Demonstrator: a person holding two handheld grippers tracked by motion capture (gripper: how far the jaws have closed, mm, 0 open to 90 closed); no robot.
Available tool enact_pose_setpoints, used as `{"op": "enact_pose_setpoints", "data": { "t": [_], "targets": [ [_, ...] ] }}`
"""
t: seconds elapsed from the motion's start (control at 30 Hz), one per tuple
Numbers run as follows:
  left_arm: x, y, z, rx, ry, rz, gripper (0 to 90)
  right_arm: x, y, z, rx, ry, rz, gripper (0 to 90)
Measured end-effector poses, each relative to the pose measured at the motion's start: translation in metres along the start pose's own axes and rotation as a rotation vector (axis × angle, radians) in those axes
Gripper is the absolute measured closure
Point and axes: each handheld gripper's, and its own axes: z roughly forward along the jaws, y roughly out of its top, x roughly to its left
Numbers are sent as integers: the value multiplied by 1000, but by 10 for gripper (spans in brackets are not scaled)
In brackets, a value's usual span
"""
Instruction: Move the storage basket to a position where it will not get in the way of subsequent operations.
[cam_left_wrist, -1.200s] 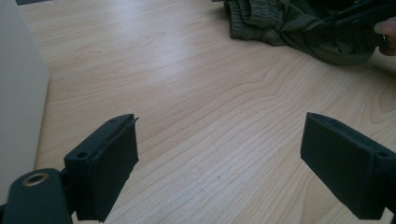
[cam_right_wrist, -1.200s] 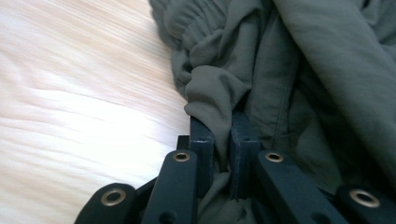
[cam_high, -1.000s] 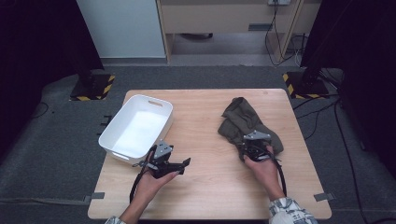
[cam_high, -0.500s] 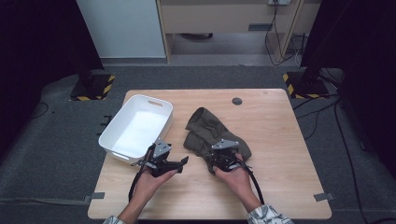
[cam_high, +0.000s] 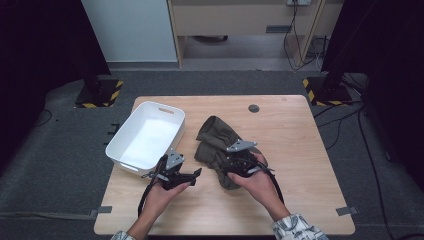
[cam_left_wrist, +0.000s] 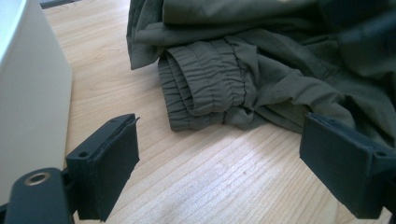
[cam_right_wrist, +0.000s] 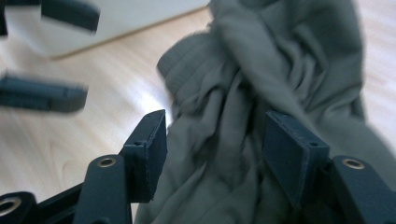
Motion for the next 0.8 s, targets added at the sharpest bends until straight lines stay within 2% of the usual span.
{"op": "enact_pose_setpoints", "data": {
  "t": [0.2, 0.43, 0.57, 0.8],
  "targets": [
    [0, 0, 0, 3, -2, 1, 113, -11, 24, 9, -15, -25, -4, 399],
    [1, -1, 1, 1, -2, -4, 113, -12, 42, 15, -33, -35, -19, 403],
    [0, -1, 2, 7, -4, -2, 113, -13, 47, 29, 4, -45, -41, 427],
    [0, -1, 3, 7, -10, -4, 114, -20, 51, 64, 64, -64, -43, 508]
  ]
}}
